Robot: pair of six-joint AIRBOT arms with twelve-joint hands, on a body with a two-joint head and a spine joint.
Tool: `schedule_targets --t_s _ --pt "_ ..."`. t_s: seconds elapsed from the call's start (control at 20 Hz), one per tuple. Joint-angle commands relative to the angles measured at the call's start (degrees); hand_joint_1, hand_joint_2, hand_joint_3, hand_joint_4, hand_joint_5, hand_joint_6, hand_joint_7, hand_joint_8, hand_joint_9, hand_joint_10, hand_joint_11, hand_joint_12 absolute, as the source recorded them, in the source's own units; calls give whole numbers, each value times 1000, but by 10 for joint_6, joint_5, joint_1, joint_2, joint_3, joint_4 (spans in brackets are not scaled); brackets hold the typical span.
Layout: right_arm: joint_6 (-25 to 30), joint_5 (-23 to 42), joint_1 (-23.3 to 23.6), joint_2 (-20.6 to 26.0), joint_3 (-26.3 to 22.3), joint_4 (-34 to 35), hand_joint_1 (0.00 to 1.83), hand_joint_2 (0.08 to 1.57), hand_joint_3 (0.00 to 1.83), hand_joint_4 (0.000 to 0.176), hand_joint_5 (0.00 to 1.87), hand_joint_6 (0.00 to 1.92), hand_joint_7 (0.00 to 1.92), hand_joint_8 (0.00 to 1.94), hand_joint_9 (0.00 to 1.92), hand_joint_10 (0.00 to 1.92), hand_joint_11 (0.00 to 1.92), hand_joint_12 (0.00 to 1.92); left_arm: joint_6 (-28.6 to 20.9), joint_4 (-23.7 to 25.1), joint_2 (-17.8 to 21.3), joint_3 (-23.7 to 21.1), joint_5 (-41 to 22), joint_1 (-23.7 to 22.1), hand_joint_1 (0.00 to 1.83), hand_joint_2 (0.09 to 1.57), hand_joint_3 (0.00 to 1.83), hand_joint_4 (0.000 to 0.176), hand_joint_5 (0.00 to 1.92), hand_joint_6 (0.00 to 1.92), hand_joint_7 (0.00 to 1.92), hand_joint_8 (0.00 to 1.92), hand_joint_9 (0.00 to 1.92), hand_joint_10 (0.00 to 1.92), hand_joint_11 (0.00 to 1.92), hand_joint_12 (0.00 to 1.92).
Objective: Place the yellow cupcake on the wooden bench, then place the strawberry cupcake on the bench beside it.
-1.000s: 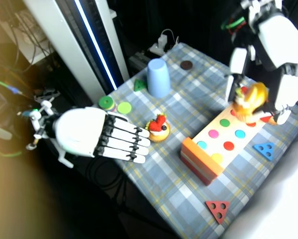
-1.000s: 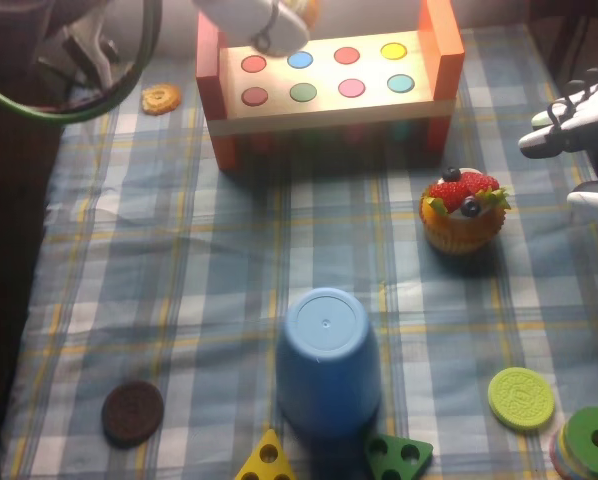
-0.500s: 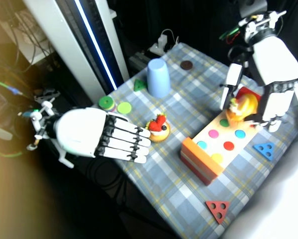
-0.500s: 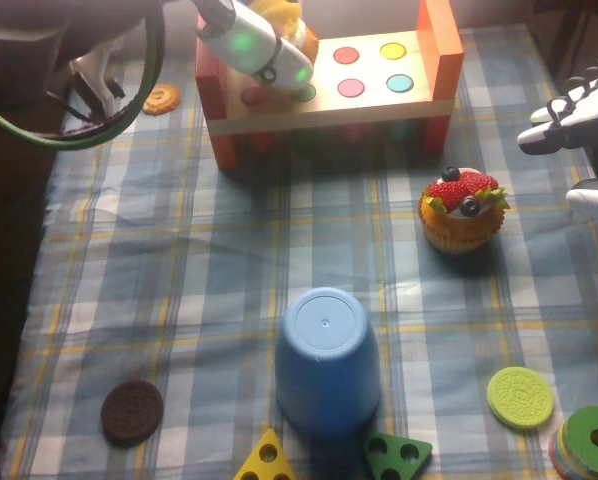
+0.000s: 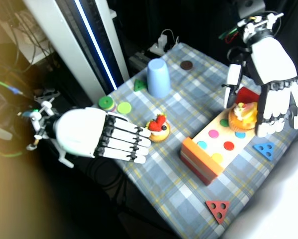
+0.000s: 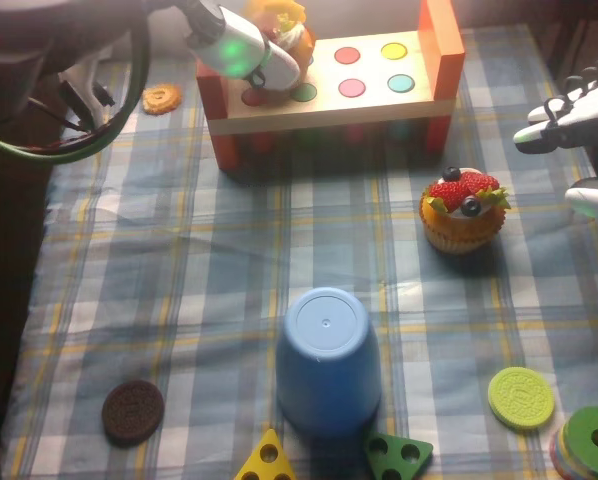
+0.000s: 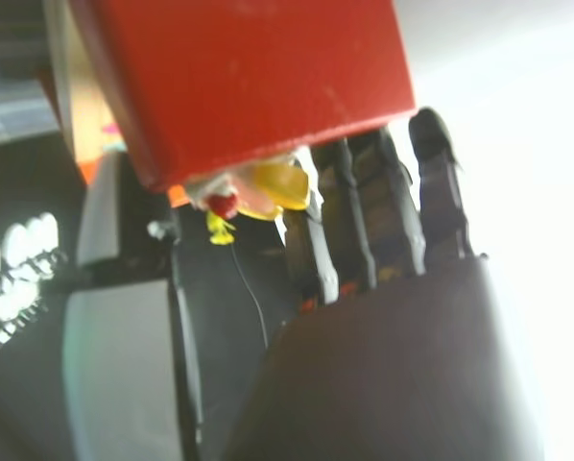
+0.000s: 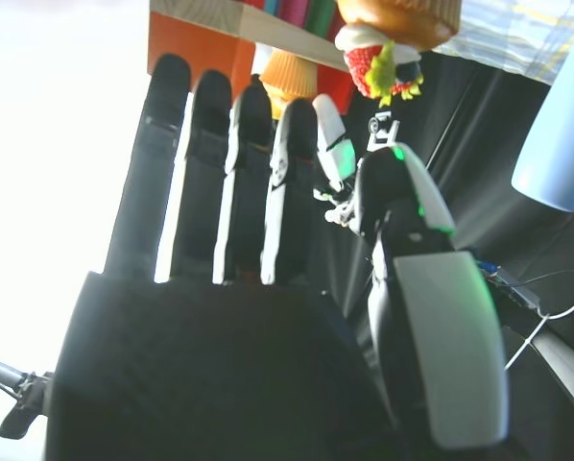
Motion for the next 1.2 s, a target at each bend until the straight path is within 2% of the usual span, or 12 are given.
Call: schedule_targets --t_s 0.0,0.25,0.3,0.4,0.5,0.65,0.75,0.85,0.9,0.95,1.1,1.15 --pt "3 65 7 -1 1 14 709 1316 0 19 701 3 647 1 598 2 494 282 -26 33 9 -6 -53 -6 843 895 0 176 13 0 53 0 66 0 0 10" --pt "3 65 9 -3 -1 13 647 1289 0 0 668 0 613 0 556 0 375 430 -294 255 97 -106 -153 16 517 905 6 176 0 0 0 0 20 4 77 36" --pt "3 65 15 -6 0 12 659 1247 4 0 653 0 598 0 552 0 336 488 -358 307 128 -142 -204 32 620 877 0 176 0 0 0 0 10 1 43 23" --pt "3 65 26 -14 4 7 646 1175 3 0 622 0 593 0 549 0 248 678 -414 354 173 -194 -273 63 693 787 0 176 0 0 0 0 0 0 28 23" --pt "3 58 38 -25 10 1 687 1079 1 37 557 0 567 0 564 0 219 839 -452 383 211 -237 -323 99 821 801 0 176 0 0 0 0 0 0 13 19" --pt "7 17 67 -48 25 -24 699 1036 0 57 519 1 495 1 526 3 82 1111 -522 400 263 -297 -422 187 993 775 0 176 0 0 0 0 0 0 17 8" --pt "12 -4 81 -61 35 -37 731 969 0 70 539 0 582 4 626 11 225 1037 -532 390 275 -321 -474 230 956 772 0 176 0 0 0 0 0 0 0 0" --pt "13 -28 93 -75 47 -45 671 980 1 118 489 0 570 0 612 1 147 1143 -535 384 279 -336 -504 257 925 756 0 176 0 0 0 0 0 0 0 0" --pt "14 -39 98 -81 53 -49 662 990 1 103 515 3 567 0 612 1 124 1274 -540 383 280 -340 -514 265 929 739 0 176 0 0 0 0 0 0 0 0" --pt "15 -54 105 -87 59 -57 691 1007 2 93 510 2 580 2 612 1 129 1233 -547 382 282 -342 -521 271 924 742 0 176 0 0 6 3 0 0 2 1" --pt "15 -90 124 -101 72 -79 942 926 0 149 513 2 536 2 516 1 119 1013 -579 374 285 -342 -543 288 832 776 3 176 0 0 17 4 1 0 71 35" --pt "16 -93 126 -103 74 -81 966 914 0 154 517 2 540 2 517 2 125 1007 -581 373 285 -342 -545 290 823 778 4 176 0 0 18 4 0 0 72 36"
